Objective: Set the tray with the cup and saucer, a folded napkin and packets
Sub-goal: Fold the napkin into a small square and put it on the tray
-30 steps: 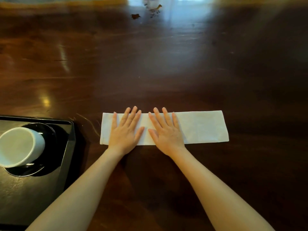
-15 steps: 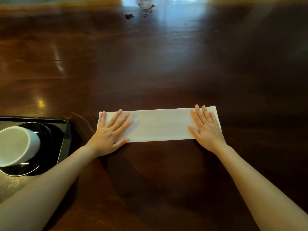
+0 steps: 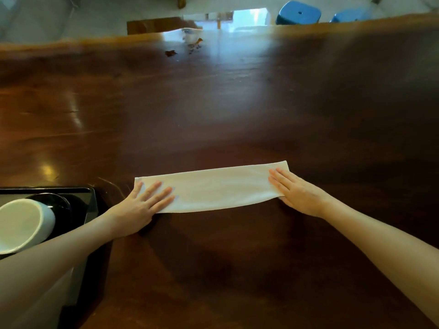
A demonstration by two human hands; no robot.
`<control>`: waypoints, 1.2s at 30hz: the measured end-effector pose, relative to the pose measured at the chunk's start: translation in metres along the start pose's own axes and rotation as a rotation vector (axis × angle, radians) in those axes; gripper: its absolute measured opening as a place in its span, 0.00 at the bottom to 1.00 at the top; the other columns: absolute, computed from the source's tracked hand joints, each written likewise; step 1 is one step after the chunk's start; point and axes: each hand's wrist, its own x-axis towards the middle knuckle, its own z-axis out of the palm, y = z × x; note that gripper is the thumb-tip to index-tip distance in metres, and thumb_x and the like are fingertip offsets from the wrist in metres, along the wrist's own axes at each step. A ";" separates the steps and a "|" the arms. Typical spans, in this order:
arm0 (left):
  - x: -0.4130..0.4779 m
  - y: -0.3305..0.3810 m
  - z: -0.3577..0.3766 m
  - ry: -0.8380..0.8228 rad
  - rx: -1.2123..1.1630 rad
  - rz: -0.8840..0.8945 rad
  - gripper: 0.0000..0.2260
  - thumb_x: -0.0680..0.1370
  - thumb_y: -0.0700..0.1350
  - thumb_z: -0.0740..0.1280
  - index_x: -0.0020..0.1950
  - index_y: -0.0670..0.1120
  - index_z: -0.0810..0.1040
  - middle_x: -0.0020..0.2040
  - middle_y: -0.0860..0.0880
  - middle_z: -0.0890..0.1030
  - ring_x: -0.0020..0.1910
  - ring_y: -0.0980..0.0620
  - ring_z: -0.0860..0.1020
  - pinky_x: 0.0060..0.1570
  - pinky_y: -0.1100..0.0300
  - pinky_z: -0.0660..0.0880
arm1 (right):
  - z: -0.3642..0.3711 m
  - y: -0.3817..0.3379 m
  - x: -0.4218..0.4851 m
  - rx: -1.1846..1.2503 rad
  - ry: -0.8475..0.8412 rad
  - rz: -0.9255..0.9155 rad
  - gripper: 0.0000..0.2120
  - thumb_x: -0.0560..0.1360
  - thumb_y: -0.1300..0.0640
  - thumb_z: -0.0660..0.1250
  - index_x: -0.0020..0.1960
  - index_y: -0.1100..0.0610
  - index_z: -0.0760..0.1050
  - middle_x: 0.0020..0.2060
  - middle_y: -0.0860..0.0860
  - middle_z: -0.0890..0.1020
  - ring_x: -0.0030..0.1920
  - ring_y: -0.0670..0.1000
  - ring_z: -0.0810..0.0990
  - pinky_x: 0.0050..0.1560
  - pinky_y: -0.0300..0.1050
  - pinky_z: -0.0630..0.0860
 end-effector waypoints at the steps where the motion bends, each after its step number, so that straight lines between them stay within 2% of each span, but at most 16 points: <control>1: -0.001 -0.001 0.000 -0.023 -0.014 -0.010 0.44 0.69 0.40 0.67 0.76 0.48 0.40 0.75 0.50 0.32 0.74 0.42 0.33 0.69 0.35 0.47 | 0.000 0.002 -0.004 -0.027 0.030 0.017 0.31 0.72 0.62 0.67 0.72 0.64 0.59 0.71 0.61 0.64 0.72 0.61 0.62 0.74 0.54 0.51; 3: 0.001 -0.002 -0.001 -0.056 -0.042 -0.055 0.48 0.65 0.33 0.68 0.76 0.48 0.41 0.77 0.51 0.36 0.74 0.44 0.33 0.68 0.37 0.43 | -0.004 0.000 -0.012 0.086 0.069 0.084 0.31 0.70 0.70 0.64 0.70 0.61 0.58 0.70 0.58 0.66 0.71 0.57 0.65 0.71 0.51 0.53; 5: 0.004 -0.002 -0.004 -0.106 -0.103 -0.107 0.47 0.64 0.29 0.68 0.76 0.48 0.47 0.77 0.48 0.51 0.76 0.44 0.41 0.69 0.39 0.48 | -0.002 -0.001 -0.015 0.154 0.130 0.115 0.33 0.69 0.73 0.63 0.71 0.61 0.59 0.70 0.56 0.67 0.70 0.53 0.66 0.68 0.45 0.61; 7: 0.006 -0.003 -0.010 -0.122 -0.258 -0.182 0.41 0.68 0.27 0.63 0.75 0.48 0.50 0.76 0.45 0.58 0.75 0.44 0.46 0.71 0.43 0.47 | 0.000 0.002 -0.014 0.238 0.089 0.197 0.27 0.75 0.68 0.59 0.74 0.58 0.59 0.74 0.53 0.62 0.73 0.52 0.61 0.72 0.45 0.58; 9: 0.007 -0.009 -0.026 -0.226 -0.519 -0.328 0.35 0.71 0.25 0.55 0.75 0.51 0.56 0.76 0.48 0.58 0.75 0.47 0.49 0.74 0.49 0.48 | -0.007 0.003 -0.013 0.468 -0.007 0.330 0.22 0.78 0.62 0.56 0.72 0.55 0.64 0.72 0.53 0.67 0.71 0.55 0.66 0.71 0.51 0.62; 10: 0.008 -0.013 -0.035 -0.249 -0.616 -0.424 0.32 0.73 0.26 0.55 0.73 0.52 0.61 0.75 0.48 0.62 0.75 0.47 0.57 0.73 0.52 0.55 | -0.013 0.005 -0.013 0.576 -0.013 0.400 0.19 0.78 0.60 0.55 0.69 0.55 0.69 0.68 0.55 0.72 0.67 0.56 0.71 0.67 0.52 0.68; 12: 0.009 -0.024 -0.056 -0.243 -0.734 -0.577 0.21 0.79 0.34 0.57 0.68 0.52 0.70 0.67 0.46 0.74 0.63 0.47 0.74 0.60 0.58 0.70 | -0.024 0.008 -0.013 0.755 0.043 0.486 0.13 0.79 0.59 0.57 0.57 0.49 0.76 0.53 0.53 0.81 0.52 0.55 0.79 0.52 0.46 0.75; 13: 0.009 -0.028 -0.066 -0.245 -0.790 -0.622 0.15 0.80 0.39 0.58 0.64 0.52 0.75 0.61 0.47 0.79 0.57 0.49 0.77 0.52 0.60 0.70 | -0.030 0.011 -0.013 0.797 0.061 0.507 0.13 0.78 0.59 0.57 0.50 0.44 0.77 0.45 0.50 0.81 0.45 0.53 0.79 0.45 0.44 0.73; 15: 0.006 -0.034 -0.080 -0.238 -0.988 -0.697 0.08 0.79 0.43 0.62 0.52 0.53 0.79 0.51 0.49 0.82 0.48 0.52 0.78 0.45 0.62 0.72 | -0.044 0.017 -0.016 0.873 0.038 0.535 0.12 0.78 0.59 0.59 0.42 0.46 0.76 0.38 0.50 0.79 0.40 0.52 0.76 0.41 0.44 0.70; 17: 0.001 -0.035 -0.095 -0.184 -1.287 -0.791 0.06 0.77 0.41 0.65 0.48 0.49 0.81 0.44 0.48 0.83 0.44 0.49 0.81 0.43 0.59 0.76 | -0.053 0.022 -0.019 1.078 0.009 0.572 0.09 0.77 0.60 0.60 0.43 0.54 0.77 0.40 0.51 0.79 0.43 0.51 0.77 0.44 0.44 0.71; 19: -0.005 -0.035 -0.108 -0.104 -1.488 -0.868 0.06 0.76 0.41 0.66 0.50 0.45 0.81 0.44 0.45 0.84 0.44 0.48 0.83 0.42 0.57 0.79 | -0.058 0.025 -0.024 1.271 0.002 0.664 0.07 0.78 0.60 0.61 0.53 0.58 0.77 0.48 0.53 0.81 0.50 0.51 0.79 0.47 0.43 0.75; 22: -0.007 -0.026 -0.111 -0.042 -1.649 -1.030 0.07 0.76 0.42 0.66 0.53 0.44 0.79 0.44 0.45 0.85 0.42 0.48 0.84 0.37 0.57 0.81 | -0.056 0.016 -0.026 1.366 -0.026 0.779 0.14 0.78 0.58 0.62 0.63 0.56 0.72 0.55 0.54 0.79 0.54 0.54 0.79 0.47 0.47 0.77; 24: -0.003 -0.015 -0.104 -0.049 -1.679 -1.151 0.09 0.77 0.42 0.66 0.56 0.44 0.77 0.47 0.44 0.84 0.44 0.47 0.83 0.41 0.54 0.80 | -0.048 0.005 -0.024 1.357 -0.033 0.828 0.15 0.78 0.58 0.62 0.64 0.58 0.71 0.55 0.54 0.79 0.54 0.54 0.79 0.48 0.50 0.78; 28: 0.006 0.006 -0.082 -0.042 -1.698 -1.339 0.18 0.76 0.38 0.66 0.66 0.40 0.71 0.57 0.43 0.78 0.53 0.45 0.78 0.50 0.50 0.76 | -0.029 -0.017 -0.018 1.334 0.064 0.983 0.15 0.78 0.60 0.62 0.63 0.61 0.70 0.51 0.55 0.77 0.47 0.51 0.77 0.34 0.43 0.75; 31: 0.010 0.017 -0.069 -0.003 -1.603 -1.451 0.24 0.74 0.36 0.68 0.69 0.41 0.67 0.65 0.42 0.73 0.61 0.41 0.73 0.58 0.43 0.74 | -0.017 -0.026 -0.016 1.263 0.124 1.049 0.17 0.75 0.60 0.65 0.63 0.60 0.70 0.52 0.55 0.76 0.50 0.52 0.75 0.36 0.44 0.75; 36: 0.010 0.035 -0.057 0.031 -1.392 -1.527 0.26 0.74 0.37 0.68 0.70 0.45 0.64 0.65 0.41 0.72 0.60 0.41 0.73 0.54 0.46 0.76 | -0.006 -0.035 -0.016 1.228 0.216 1.110 0.20 0.73 0.60 0.67 0.63 0.60 0.70 0.56 0.56 0.77 0.51 0.54 0.77 0.43 0.47 0.77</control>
